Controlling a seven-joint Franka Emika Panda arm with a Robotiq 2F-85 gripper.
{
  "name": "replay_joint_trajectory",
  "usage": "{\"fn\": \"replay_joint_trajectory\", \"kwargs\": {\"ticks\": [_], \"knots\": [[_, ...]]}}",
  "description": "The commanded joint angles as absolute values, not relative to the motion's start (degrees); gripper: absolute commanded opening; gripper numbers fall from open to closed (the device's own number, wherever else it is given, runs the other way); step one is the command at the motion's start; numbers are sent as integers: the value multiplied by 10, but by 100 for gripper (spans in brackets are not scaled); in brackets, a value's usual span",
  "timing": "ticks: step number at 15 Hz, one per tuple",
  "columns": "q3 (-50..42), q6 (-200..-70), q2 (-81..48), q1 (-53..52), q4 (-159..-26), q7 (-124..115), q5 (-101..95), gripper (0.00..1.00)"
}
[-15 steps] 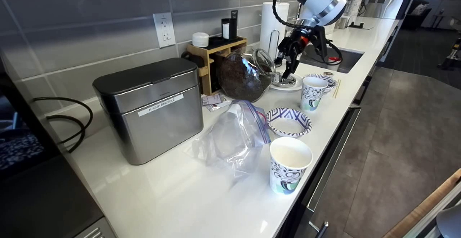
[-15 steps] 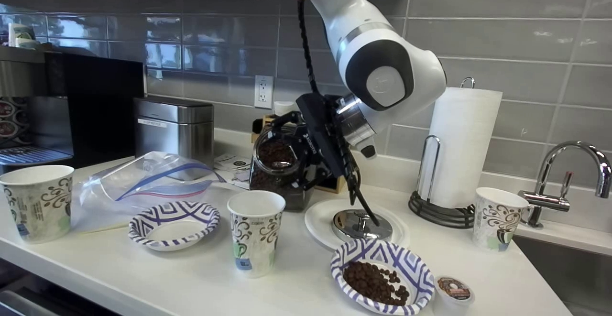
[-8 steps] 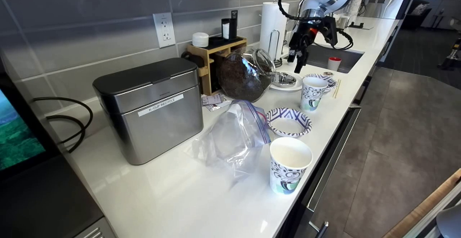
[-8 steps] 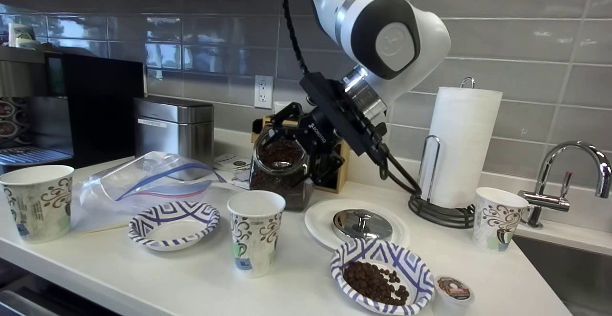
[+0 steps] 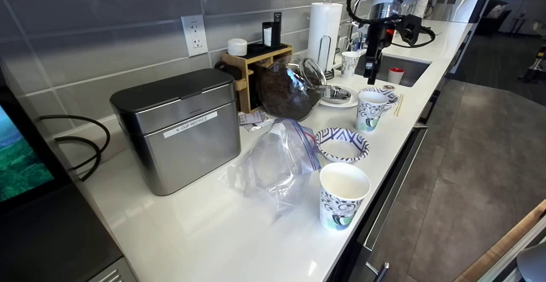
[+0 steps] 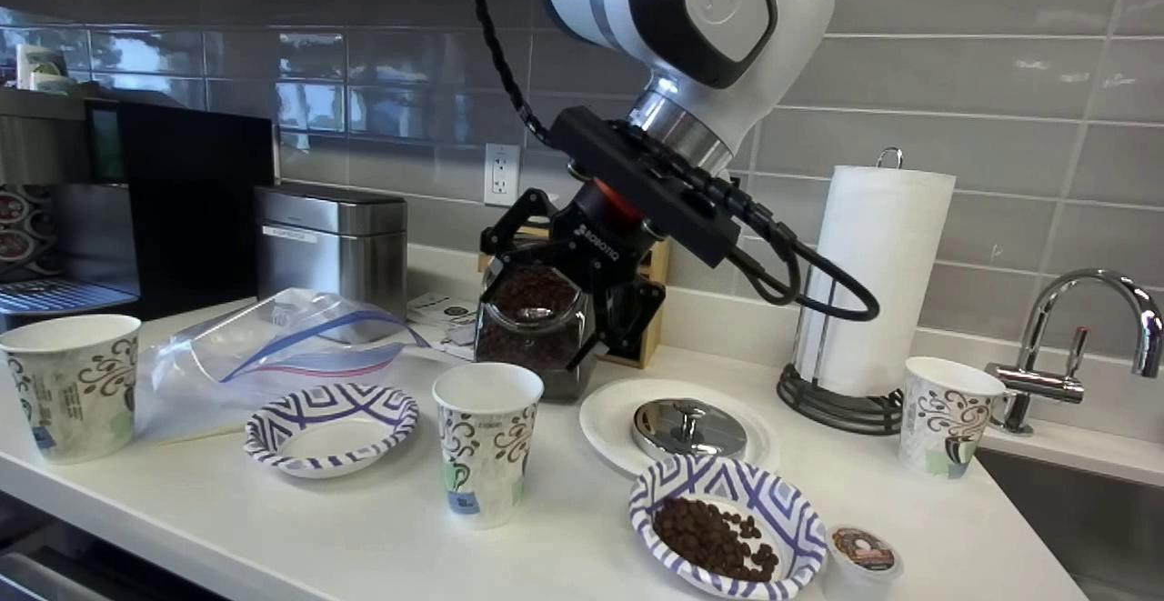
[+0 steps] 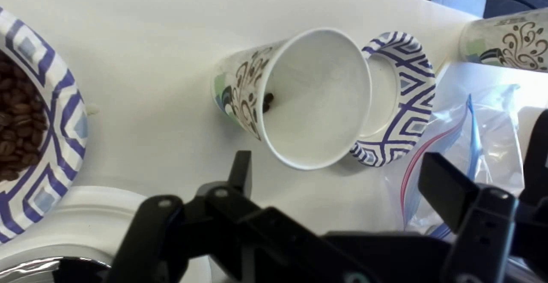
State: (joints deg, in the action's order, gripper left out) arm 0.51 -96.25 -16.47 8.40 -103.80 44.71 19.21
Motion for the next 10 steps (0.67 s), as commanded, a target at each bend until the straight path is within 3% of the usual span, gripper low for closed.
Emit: {"fn": "replay_joint_trajectory", "kwargs": {"ticks": [1,10], "knots": [[-1,-1012,-113,77,-1114,462,166,100],[-3,-1050,-81,72,-1168,454,157,100]]}}
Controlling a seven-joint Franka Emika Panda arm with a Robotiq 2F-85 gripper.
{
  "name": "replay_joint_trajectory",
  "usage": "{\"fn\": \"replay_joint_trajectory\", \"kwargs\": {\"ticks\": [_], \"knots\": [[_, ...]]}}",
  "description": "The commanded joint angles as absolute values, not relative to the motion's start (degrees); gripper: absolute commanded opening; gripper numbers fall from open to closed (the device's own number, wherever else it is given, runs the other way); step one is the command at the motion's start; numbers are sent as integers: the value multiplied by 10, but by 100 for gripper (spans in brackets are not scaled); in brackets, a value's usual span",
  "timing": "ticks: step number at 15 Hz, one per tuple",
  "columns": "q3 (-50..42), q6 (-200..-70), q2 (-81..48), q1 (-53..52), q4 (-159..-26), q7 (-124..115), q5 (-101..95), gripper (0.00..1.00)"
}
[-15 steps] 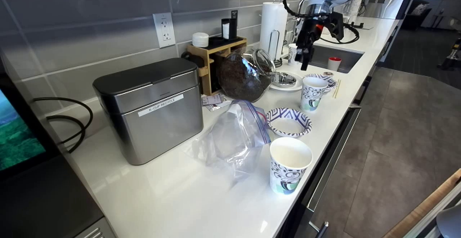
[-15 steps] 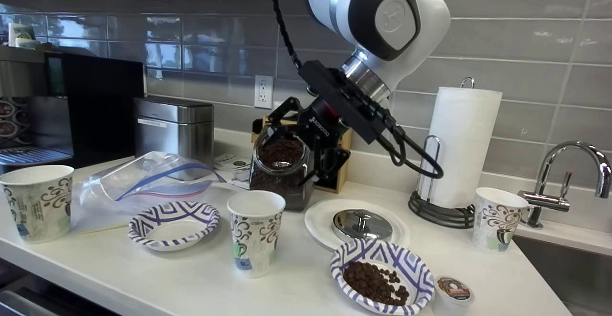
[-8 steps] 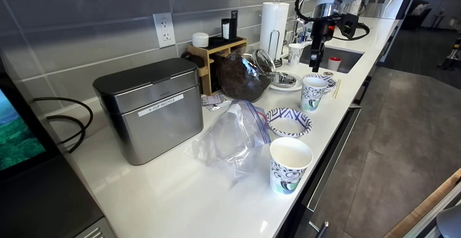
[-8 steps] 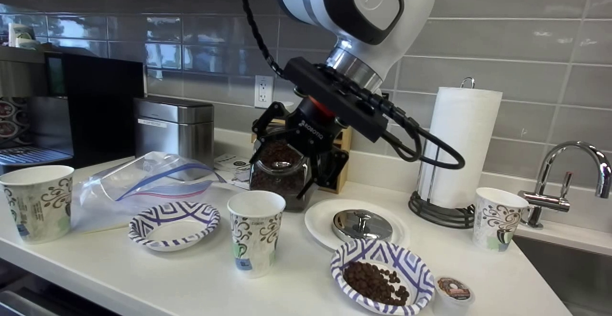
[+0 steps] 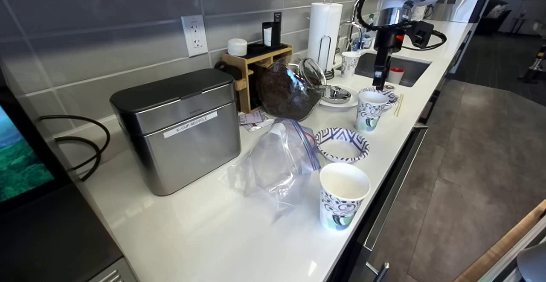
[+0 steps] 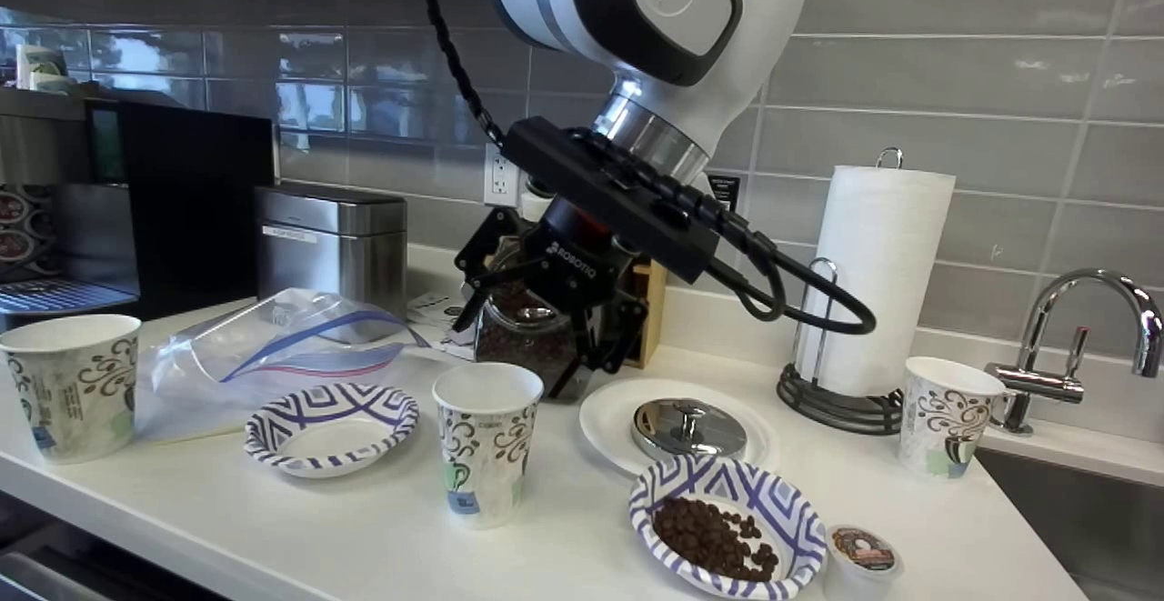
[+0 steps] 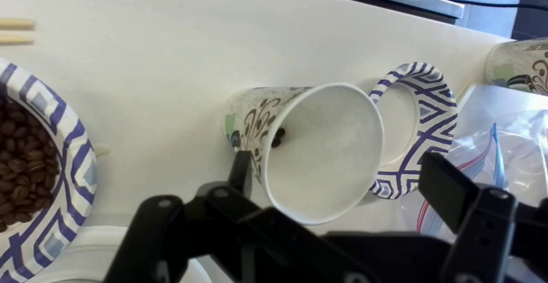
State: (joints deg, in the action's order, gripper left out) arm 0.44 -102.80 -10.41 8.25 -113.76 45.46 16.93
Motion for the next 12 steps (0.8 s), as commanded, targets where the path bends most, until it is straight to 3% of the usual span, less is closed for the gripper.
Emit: {"fn": "replay_joint_trajectory", "kwargs": {"ticks": [1,12], "knots": [[-5,-1047,-87,72,-1164,432,157,100],[-37,-1056,-133,81,-1134,178,180,100]]}}
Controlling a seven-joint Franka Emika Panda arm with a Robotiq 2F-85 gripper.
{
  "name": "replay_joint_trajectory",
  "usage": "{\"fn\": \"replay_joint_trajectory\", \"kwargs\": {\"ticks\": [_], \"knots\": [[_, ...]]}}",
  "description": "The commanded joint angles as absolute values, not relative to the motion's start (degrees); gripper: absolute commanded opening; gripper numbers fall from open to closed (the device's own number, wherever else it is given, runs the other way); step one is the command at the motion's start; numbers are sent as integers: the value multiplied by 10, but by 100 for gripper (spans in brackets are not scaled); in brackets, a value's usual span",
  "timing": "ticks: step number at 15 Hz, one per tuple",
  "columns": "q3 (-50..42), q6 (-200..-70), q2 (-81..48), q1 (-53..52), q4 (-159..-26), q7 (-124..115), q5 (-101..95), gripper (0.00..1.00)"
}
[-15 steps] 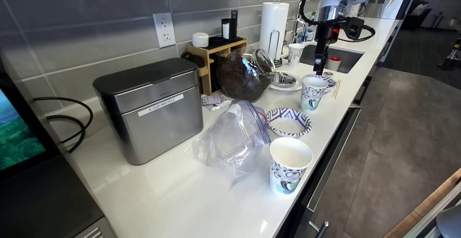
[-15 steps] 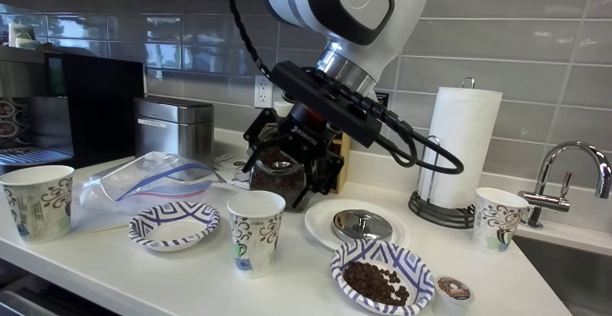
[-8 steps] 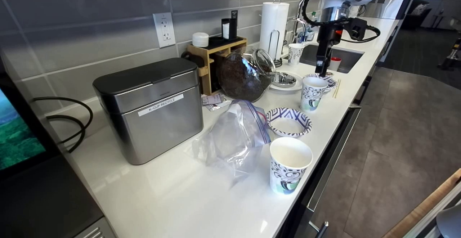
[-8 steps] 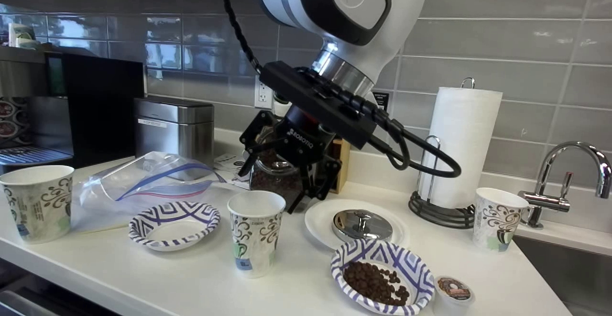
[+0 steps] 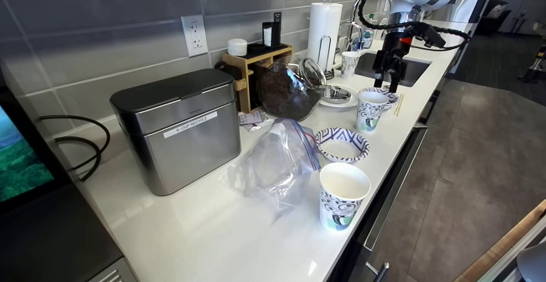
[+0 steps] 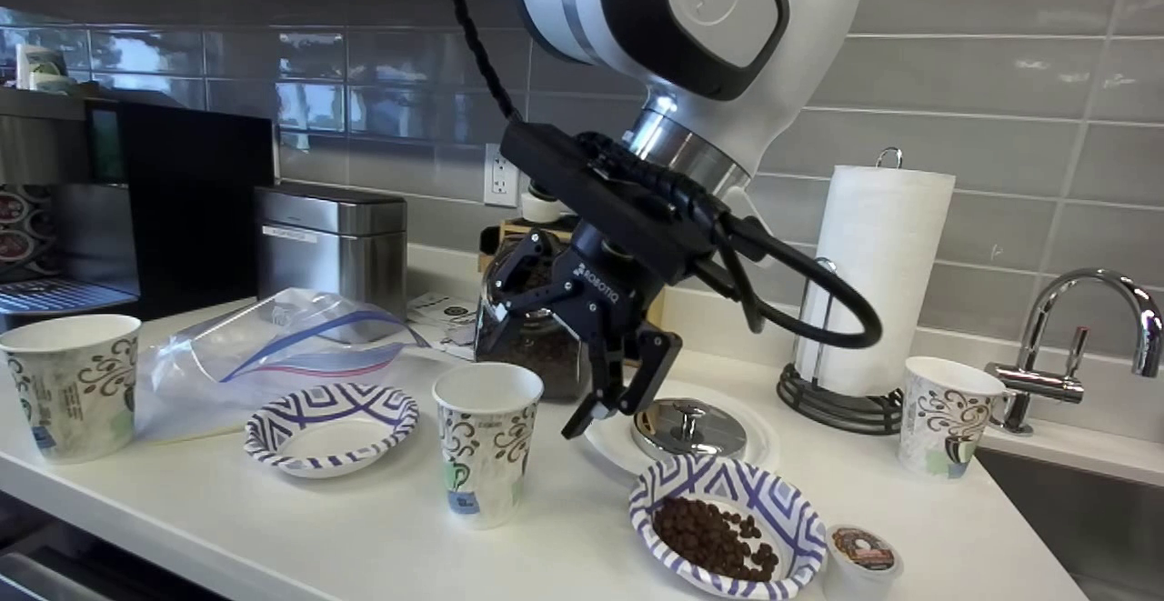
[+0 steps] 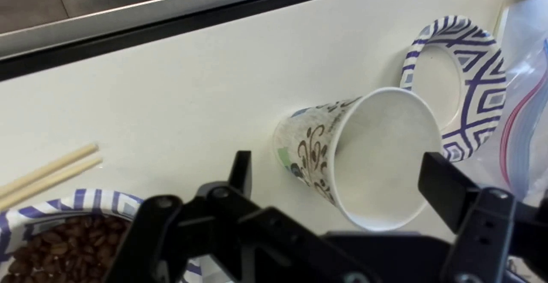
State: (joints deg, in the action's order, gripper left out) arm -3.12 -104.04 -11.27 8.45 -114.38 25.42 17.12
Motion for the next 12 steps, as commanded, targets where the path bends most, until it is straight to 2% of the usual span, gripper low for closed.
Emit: {"fn": "replay_joint_trajectory", "kwargs": {"ticks": [1,12], "knots": [[-39,-1058,-139,81,-1131,152,183,100],[-41,-1088,-191,87,-1091,12,264,100]]}}
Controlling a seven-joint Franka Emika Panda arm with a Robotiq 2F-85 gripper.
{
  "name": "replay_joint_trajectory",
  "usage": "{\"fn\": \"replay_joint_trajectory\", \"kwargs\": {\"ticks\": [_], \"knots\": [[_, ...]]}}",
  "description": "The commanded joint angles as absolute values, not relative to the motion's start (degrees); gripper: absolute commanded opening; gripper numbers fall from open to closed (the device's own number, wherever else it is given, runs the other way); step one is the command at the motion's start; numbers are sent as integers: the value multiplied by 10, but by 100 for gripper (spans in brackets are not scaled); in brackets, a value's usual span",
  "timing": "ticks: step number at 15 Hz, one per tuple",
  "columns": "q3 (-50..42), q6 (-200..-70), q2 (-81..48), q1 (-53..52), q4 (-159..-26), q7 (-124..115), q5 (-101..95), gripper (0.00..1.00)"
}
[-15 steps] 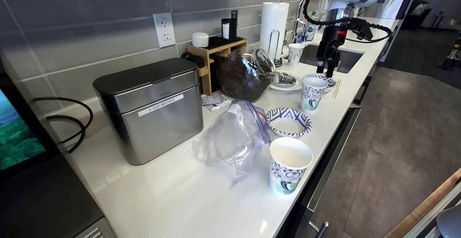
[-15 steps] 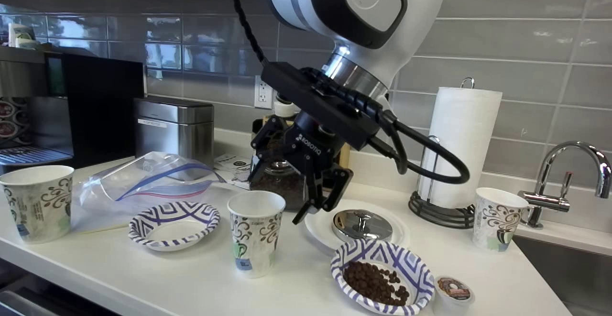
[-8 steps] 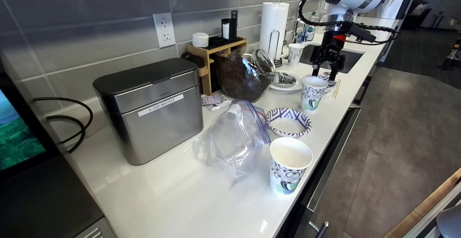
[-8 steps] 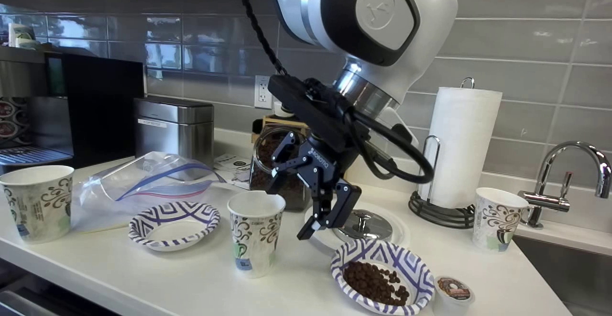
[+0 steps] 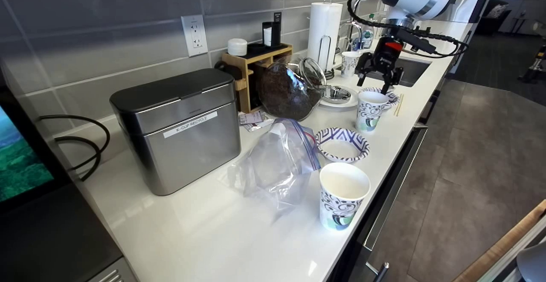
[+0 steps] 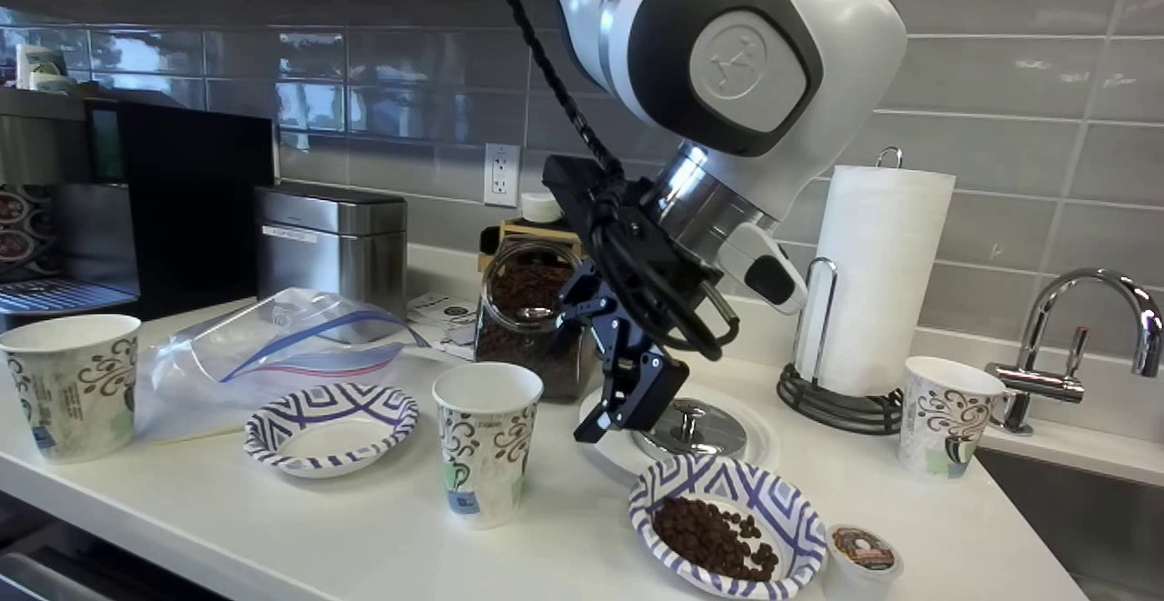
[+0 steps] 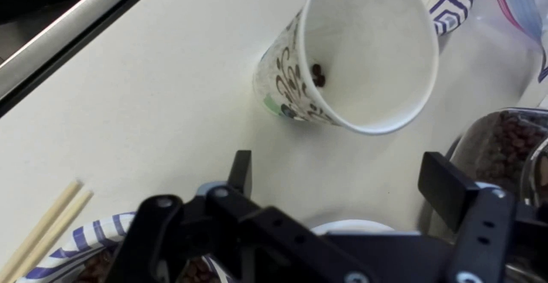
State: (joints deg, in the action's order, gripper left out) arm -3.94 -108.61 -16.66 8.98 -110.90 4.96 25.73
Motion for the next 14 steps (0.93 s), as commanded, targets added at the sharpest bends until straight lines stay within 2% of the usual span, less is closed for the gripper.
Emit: {"fn": "replay_joint_trajectory", "kwargs": {"ticks": [1,14], "knots": [[-42,-1083,-199,84,-1088,-5,255,100],[-40,-986,-284,88,-1036,-78,257,100]]}}
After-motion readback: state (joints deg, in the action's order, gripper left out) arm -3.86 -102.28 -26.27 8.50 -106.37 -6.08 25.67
